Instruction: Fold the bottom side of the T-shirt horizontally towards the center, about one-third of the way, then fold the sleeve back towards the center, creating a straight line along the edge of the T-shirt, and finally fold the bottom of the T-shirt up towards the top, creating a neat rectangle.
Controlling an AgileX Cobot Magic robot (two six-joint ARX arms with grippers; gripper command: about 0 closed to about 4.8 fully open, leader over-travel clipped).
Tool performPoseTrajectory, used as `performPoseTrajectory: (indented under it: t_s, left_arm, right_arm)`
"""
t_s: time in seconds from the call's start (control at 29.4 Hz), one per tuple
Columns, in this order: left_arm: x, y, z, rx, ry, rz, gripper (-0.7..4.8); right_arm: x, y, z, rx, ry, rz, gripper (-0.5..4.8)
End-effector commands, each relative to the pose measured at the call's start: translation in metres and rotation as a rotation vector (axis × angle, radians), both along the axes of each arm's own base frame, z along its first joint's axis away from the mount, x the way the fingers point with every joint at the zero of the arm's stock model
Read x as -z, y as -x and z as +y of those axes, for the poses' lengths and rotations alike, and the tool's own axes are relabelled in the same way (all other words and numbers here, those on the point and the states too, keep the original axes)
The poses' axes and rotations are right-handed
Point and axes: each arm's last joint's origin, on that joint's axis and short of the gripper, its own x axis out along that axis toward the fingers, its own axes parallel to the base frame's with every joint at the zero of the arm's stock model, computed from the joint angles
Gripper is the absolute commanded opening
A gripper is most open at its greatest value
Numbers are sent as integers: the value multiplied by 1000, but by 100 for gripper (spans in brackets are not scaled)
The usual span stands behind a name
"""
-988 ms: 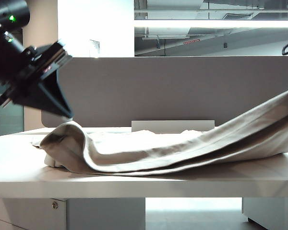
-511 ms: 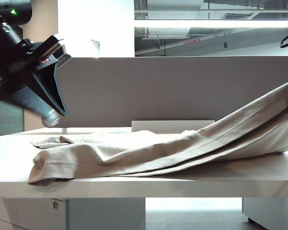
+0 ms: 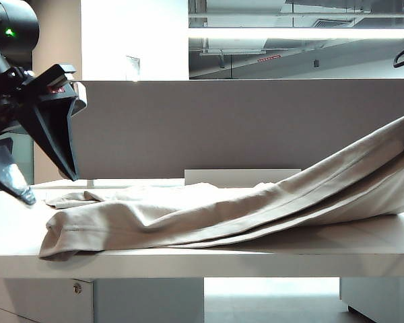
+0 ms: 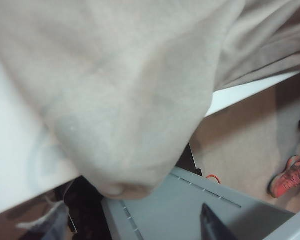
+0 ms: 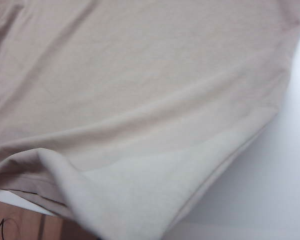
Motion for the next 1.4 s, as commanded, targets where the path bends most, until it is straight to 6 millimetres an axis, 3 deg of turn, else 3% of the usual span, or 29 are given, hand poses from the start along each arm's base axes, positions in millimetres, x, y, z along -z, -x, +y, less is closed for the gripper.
performPoseTrajectory:
  t_s: [0.03,0.2,0.44,0.68,0.72,0.92,0.99,1.06,1.23,1.4]
  left_arm:
    - [9,3,-1,-3,66,22,347]
    - [26,6,-1,-32,107,29,347]
    - [30,1,-2,-43,118,9,344]
    - [46,-5,-5,-46,113,77,335]
    - [47,-5,-5,-43,116,83,317]
    - [46,-6,-6,1,143,62,65]
    - [46,-6,-6,22,152,56,17]
    - [46,-6,-6,34,151,49,-6]
    - [43,-7,-7,50,170,37,-6]
    - [20,-13,-9,69,189,-47,-6]
  right_arm:
    - [-4,-1,0,-1,6,-27,-5]
    - [-4,-1,0,-1,6,-28,-5]
    - [-4,-1,0,-1,6,-28,-5]
    - [-4,-1,0,-1,6,-26,-5]
    - [-4,-1,0,-1,6,-26,-5]
    - [-4,-1,0,-1,6,-26,-5]
    - [-4,-1,0,-1,6,-26,-5]
    - [-4,-1,0,-1,6,-26,-5]
    - [-4,-1,0,-2,6,-27,-5]
    - [-5,-2,0,-2,7,-33,-5]
